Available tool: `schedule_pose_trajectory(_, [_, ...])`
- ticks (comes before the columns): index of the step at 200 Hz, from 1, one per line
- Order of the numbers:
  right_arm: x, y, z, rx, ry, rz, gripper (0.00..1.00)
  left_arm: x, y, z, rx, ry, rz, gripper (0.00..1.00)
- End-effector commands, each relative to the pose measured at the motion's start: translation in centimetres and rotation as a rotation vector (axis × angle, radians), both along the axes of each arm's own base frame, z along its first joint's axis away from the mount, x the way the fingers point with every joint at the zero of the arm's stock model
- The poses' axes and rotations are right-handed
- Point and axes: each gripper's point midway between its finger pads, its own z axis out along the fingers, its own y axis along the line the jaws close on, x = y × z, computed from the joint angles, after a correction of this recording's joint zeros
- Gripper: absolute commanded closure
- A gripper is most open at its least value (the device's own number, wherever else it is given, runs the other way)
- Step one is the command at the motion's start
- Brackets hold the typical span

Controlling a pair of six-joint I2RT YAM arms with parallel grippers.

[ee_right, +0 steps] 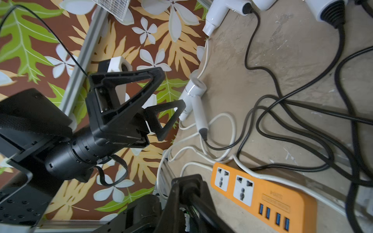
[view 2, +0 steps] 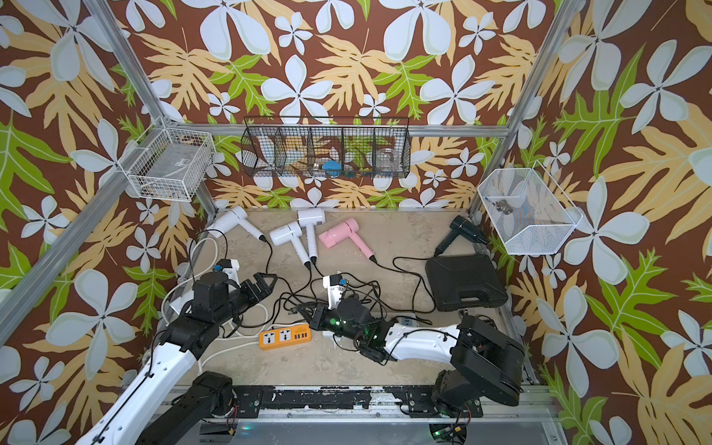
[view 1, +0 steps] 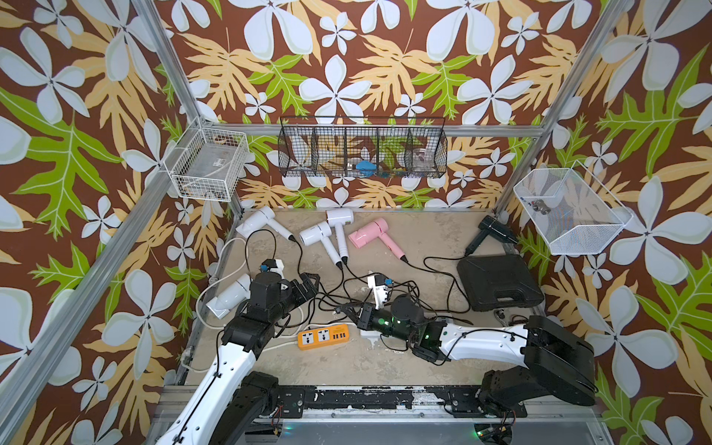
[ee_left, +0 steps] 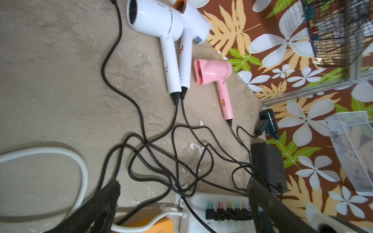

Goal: Charge the blow dryers
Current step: Insert the plug into the socket.

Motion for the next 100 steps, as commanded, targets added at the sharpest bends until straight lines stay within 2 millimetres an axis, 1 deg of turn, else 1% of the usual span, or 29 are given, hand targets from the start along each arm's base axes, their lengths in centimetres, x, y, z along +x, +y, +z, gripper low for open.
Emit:
schedule_pose_trajectory(1, [0.1, -0.3, -2.3, -0.170, -0.052, -0.047, 1.00, 1.5, 1.4, 0.0, 0.000, -0.054, 0.102, 0.00])
schedule_pose_trajectory(15, [-0.4, 0.4, -2.9, -0.223, -0.053, -0.051, 1.00, 1.6, 1.6, -0.8, -0.017, -0.062, 0.124, 0.00])
schedule_pose_trajectory(28, [-0.8, 1.1, -3.6, -0.269, -0.051, -0.051, 1.00, 1.7, 2.3, -1.5, -0.019, -0.071, 0.162, 0.00])
schedule_pose_trajectory(65, [-1.7, 2.9, -4.7, -0.346, -0.052, -0.050, 1.00, 2.0, 4.4, -3.5, -0.040, -0.116, 0.239, 0.00])
schedule_pose_trajectory(83, [-1.8, 3.6, -5.5, -0.406, -0.049, -0.055, 1.00, 2.1, 5.3, -4.5, -0.010, -0.140, 0.275, 0.00])
schedule_pose_trajectory(100, [-1.8, 4.0, -6.2, -0.462, -0.051, -0.067, 1.00, 2.2, 5.8, -5.8, 0.033, -0.124, 0.290, 0.00])
